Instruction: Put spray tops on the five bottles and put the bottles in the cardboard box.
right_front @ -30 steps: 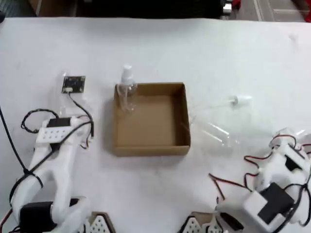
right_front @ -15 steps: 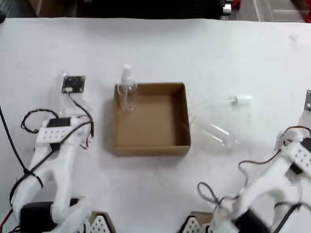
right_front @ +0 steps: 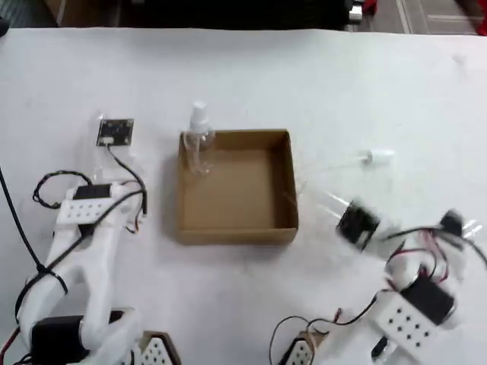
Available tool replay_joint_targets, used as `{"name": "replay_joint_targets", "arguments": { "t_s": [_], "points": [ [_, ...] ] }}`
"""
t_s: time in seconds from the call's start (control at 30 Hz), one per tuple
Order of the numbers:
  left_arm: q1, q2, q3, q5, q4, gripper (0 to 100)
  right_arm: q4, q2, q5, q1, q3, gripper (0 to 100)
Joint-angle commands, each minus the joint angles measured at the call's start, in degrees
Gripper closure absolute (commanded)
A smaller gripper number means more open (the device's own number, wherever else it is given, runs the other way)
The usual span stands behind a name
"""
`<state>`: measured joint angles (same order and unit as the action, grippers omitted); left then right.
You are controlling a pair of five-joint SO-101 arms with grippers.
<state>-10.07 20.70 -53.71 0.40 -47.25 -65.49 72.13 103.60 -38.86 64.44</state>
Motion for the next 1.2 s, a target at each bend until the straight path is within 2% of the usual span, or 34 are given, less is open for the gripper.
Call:
{"name": "replay_joint_targets", "arguments": {
  "t_s": [0.0, 0.13, 0.23, 0.47, 0.73, 0.97, 1.17],
  "points": [
    [-0.40, 2.15, 2.73, 0.35, 0.62, 98, -0.31, 5.14, 11.60, -3.03, 6.42, 71.5],
    [-0.40, 2.15, 2.73, 0.35, 0.62, 98, -0.13, 6.55, 19.34, -6.20, 10.20, 71.5],
    [-0.48, 2.15, 2.64, 0.35, 0.62, 98, 3.74, 6.55, 22.86, -7.60, 13.45, 71.5],
    [-0.57, 2.07, 2.64, 0.35, 0.62, 98, 18.24, 6.55, 23.47, -7.78, 23.21, 71.5],
    [-0.66, 2.07, 2.64, 0.35, 0.62, 98, 20.00, 6.46, 25.76, -7.52, 24.53, 71.5],
    [-0.57, 2.07, 2.64, 0.35, 0.62, 98, 28.09, 6.46, 25.76, -7.43, 30.68, 71.5],
    [-0.66, 2.07, 2.64, 0.35, 0.62, 98, 30.81, 6.46, 25.85, -7.34, 32.70, 71.5]
  ]
}}
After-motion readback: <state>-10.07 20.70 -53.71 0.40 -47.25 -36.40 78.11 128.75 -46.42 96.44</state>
